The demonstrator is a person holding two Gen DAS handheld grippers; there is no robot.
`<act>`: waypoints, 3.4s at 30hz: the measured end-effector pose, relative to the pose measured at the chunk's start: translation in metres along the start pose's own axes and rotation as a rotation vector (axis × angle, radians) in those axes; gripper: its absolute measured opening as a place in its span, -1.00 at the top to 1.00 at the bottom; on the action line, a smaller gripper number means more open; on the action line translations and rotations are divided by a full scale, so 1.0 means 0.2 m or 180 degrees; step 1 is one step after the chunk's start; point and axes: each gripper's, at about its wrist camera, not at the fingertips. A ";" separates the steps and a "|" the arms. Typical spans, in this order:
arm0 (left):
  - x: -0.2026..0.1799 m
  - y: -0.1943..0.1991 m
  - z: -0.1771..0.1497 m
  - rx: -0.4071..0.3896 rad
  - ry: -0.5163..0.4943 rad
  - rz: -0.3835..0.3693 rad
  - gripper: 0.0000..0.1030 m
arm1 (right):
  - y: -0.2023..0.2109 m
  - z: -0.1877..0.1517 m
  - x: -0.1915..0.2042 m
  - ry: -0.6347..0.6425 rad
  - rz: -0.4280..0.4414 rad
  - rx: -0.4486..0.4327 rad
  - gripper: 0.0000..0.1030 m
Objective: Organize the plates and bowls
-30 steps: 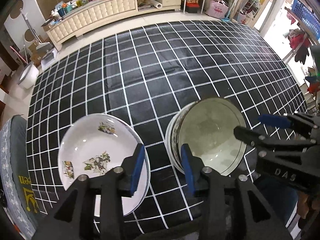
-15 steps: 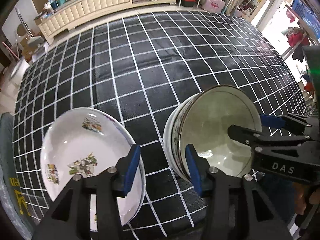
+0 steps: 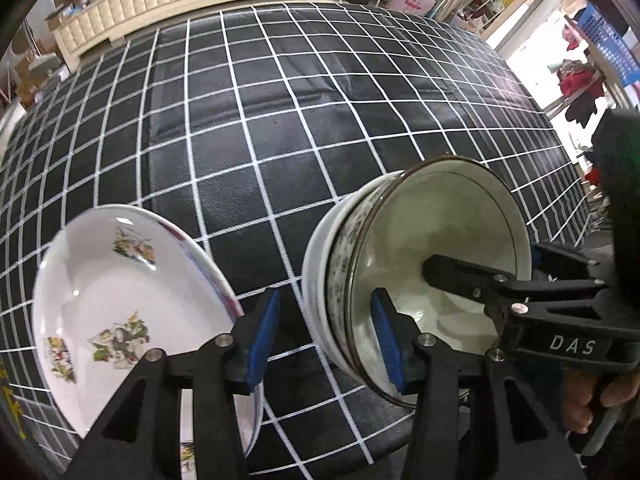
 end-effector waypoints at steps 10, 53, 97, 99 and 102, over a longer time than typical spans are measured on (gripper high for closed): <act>0.08 -0.03 -0.03 -0.0047 0.0156 -0.0159 0.12 | -0.03 -0.07 -0.10 -0.0352 0.0562 0.0098 -0.33; 0.08 0.38 -0.02 -0.0396 0.0049 0.0319 0.39 | 0.10 0.03 0.38 0.0026 0.0722 0.0029 -0.02; 0.68 0.40 -0.27 -0.0214 0.0656 0.0543 0.40 | -0.33 0.00 0.85 0.0455 0.0646 0.0660 -0.02; 0.68 0.40 -0.27 -0.0234 0.0651 0.0551 0.40 | -0.31 0.00 0.87 0.0597 0.0540 0.0594 -0.07; 0.68 0.40 -0.28 -0.0254 0.0622 0.0575 0.40 | -0.29 0.00 0.92 0.0767 0.0368 0.0486 -0.09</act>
Point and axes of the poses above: each gripper's, at about its wrist camera, not at the fingertips, and y roughly against the way its jaws point, x to its left, z to its top, and after that the axes turned 3 degrees about -x, right-handed
